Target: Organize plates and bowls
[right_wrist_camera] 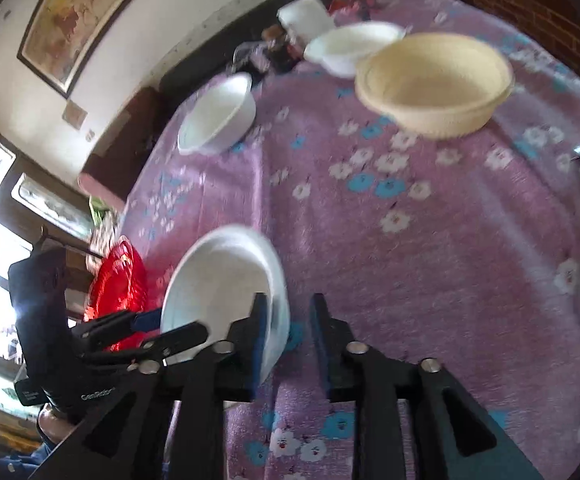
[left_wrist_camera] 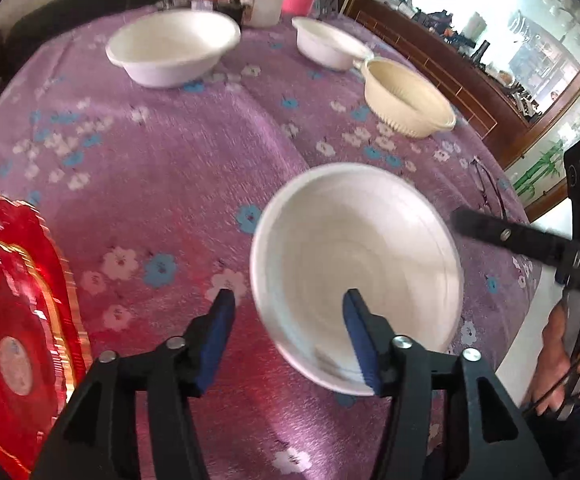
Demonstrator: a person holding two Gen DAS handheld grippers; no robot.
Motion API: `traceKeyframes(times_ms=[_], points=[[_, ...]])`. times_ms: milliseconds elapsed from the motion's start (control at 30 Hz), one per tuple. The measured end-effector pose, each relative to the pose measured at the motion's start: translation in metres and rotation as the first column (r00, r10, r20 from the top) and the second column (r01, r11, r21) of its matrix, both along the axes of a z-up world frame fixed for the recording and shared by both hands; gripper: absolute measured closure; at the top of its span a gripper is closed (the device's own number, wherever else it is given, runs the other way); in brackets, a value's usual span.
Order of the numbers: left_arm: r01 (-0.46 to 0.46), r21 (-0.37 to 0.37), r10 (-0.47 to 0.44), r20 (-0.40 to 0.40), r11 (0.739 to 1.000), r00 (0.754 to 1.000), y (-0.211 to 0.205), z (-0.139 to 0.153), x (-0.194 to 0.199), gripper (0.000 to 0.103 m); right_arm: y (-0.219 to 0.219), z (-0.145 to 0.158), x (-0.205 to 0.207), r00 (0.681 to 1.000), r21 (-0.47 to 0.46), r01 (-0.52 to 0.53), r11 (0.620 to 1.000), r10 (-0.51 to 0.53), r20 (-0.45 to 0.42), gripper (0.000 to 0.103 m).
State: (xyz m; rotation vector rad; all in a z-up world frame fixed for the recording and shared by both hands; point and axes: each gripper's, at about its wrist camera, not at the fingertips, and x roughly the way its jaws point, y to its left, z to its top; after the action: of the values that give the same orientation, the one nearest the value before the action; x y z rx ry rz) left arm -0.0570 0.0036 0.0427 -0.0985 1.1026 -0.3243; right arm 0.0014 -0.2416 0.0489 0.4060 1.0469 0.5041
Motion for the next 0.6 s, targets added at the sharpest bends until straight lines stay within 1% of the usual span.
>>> traceKeyframes(times_ms=[33, 100, 200, 233, 333, 467, 600], points=[[-0.005, -0.002, 0.005, 0.021, 1.0, 1.0, 0.003, 0.005, -0.002, 0.044, -0.007, 0.002, 0.0, 1.0, 0.011, 0.015, 1.0, -0.015, 0.009, 0.067], [-0.018, -0.019, 0.019, 0.046, 1.0, 0.999, 0.009, 0.01, -0.003, 0.043, -0.019, 0.006, -0.001, 0.999, 0.011, 0.043, 0.999, -0.044, 0.029, 0.067], [-0.038, -0.031, 0.04, 0.075, 0.999, 0.996, 0.016, 0.016, -0.004, 0.043, -0.025, 0.007, -0.003, 0.997, 0.008, 0.061, 0.998, -0.061, 0.046, 0.067], [-0.041, -0.032, 0.043, 0.078, 0.999, 0.996, 0.017, 0.016, -0.003, 0.043, -0.026, 0.007, -0.004, 0.997, 0.005, 0.059, 0.998, -0.059, 0.051, 0.067], [-0.053, -0.034, 0.055, 0.074, 0.998, 0.996, 0.022, 0.016, -0.002, 0.037, -0.022, 0.009, -0.003, 0.996, -0.005, 0.05, 0.999, -0.05, 0.073, 0.067], [-0.07, -0.037, 0.072, 0.053, 0.997, 0.996, 0.027, 0.014, 0.0, 0.037, -0.02, 0.014, -0.001, 0.991, -0.028, 0.081, 0.996, -0.077, 0.107, 0.067], [-0.086, -0.046, 0.089, 0.063, 0.995, 0.994, 0.032, 0.015, -0.002, 0.037, -0.022, 0.016, -0.002, 0.987, -0.042, 0.101, 0.994, -0.095, 0.127, 0.067]])
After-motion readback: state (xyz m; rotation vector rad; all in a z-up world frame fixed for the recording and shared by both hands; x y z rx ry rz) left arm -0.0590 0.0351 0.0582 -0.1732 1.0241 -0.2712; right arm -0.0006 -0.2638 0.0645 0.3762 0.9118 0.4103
